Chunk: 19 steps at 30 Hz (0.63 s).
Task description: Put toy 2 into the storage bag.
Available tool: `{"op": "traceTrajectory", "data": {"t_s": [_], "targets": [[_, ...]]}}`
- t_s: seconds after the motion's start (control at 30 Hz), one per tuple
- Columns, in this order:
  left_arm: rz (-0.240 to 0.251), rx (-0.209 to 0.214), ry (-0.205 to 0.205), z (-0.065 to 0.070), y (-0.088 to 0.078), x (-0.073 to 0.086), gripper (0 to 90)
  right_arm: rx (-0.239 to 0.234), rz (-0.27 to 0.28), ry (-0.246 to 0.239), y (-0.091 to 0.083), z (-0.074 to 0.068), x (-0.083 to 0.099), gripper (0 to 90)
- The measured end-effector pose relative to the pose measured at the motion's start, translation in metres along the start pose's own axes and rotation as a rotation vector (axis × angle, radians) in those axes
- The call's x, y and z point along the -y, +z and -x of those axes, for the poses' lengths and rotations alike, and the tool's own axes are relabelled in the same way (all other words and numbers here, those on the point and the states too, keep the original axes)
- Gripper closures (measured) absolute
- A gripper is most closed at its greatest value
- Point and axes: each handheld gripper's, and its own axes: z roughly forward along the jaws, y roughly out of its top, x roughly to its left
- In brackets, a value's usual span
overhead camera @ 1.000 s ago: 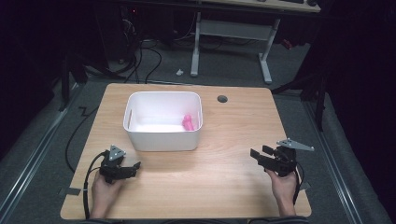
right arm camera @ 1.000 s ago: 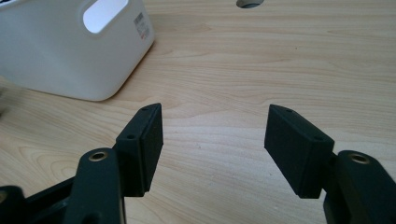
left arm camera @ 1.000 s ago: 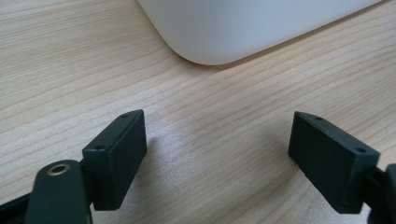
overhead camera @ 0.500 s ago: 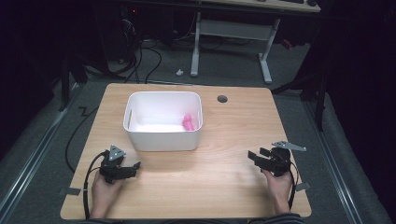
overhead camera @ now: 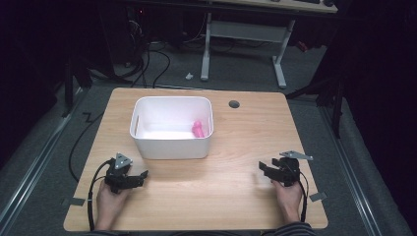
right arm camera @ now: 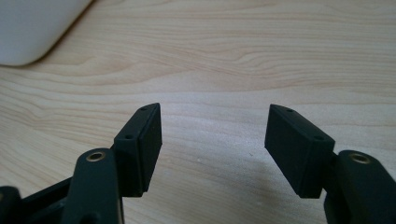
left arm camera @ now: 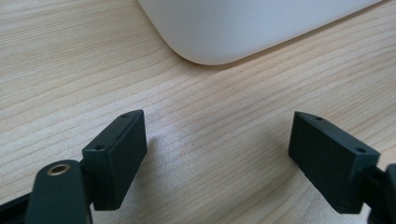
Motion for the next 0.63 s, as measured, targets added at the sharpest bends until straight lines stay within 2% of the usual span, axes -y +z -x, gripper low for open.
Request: {"op": "traceTrajectory", "data": {"t_s": [0.23, 0.33, 0.37, 0.63], "targets": [[-0.002, 0.001, 0.000, 0.000, 0.000, 0.000, 19.6, 0.061, -0.049, -0.048, 0.016, -0.004, 0.008, 35.5], [0.000, 0.000, 0.000, 0.000, 0.000, 0.000, 19.6, 0.104, -0.008, -0.114, 0.019, -0.008, 0.014, 34.7], [0.000, 0.000, 0.000, 0.000, 0.000, 0.000, 19.6, 0.119, -0.013, -0.131, 0.019, -0.010, 0.014, 34.4], [0.000, 0.001, -0.001, 0.000, 0.000, 0.000, 19.6, 0.120, -0.018, -0.124, 0.019, -0.010, 0.014, 30.9]]}}
